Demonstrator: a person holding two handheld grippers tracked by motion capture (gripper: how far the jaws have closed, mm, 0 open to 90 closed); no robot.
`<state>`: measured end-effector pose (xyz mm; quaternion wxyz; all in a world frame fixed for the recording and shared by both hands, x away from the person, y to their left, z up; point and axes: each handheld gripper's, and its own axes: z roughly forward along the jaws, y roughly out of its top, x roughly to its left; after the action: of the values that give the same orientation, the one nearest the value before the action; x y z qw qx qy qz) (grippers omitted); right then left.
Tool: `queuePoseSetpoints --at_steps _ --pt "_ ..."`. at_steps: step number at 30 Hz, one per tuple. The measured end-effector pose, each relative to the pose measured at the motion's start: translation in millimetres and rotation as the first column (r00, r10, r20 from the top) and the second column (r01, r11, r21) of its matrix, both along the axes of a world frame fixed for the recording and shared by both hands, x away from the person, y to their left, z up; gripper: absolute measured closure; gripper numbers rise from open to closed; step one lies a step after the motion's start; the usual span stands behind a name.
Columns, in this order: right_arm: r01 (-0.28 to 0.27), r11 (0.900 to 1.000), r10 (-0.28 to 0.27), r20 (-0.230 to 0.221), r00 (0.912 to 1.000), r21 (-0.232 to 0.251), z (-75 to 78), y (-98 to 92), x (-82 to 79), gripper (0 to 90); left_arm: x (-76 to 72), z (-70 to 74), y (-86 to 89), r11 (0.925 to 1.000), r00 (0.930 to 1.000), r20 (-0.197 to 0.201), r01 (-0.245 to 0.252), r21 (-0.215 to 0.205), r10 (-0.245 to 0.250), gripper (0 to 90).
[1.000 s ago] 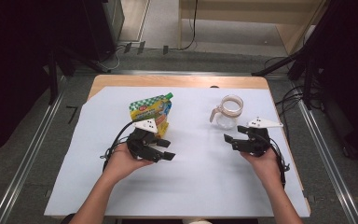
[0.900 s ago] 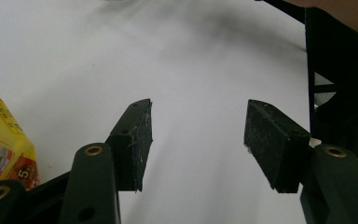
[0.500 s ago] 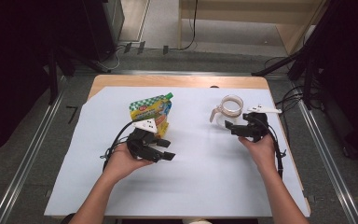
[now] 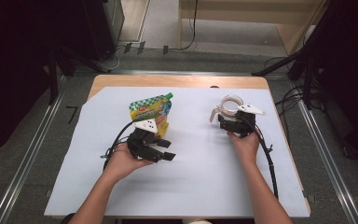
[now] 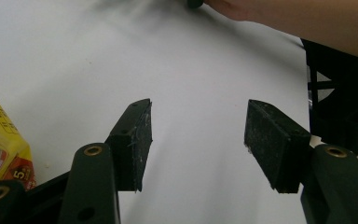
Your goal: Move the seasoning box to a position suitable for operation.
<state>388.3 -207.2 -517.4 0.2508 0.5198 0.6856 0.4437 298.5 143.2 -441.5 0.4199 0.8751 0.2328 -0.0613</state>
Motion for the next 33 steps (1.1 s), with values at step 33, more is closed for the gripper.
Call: queuePoseSetpoints --at_steps 33 --pt "-0.120 0.992 0.116 0.085 0.9896 0.036 41.0 6.6 -27.1 10.7 0.5 -1.0 -0.2 1.0000 1.0000 -0.008 -0.003 -0.007 0.002 41.7"
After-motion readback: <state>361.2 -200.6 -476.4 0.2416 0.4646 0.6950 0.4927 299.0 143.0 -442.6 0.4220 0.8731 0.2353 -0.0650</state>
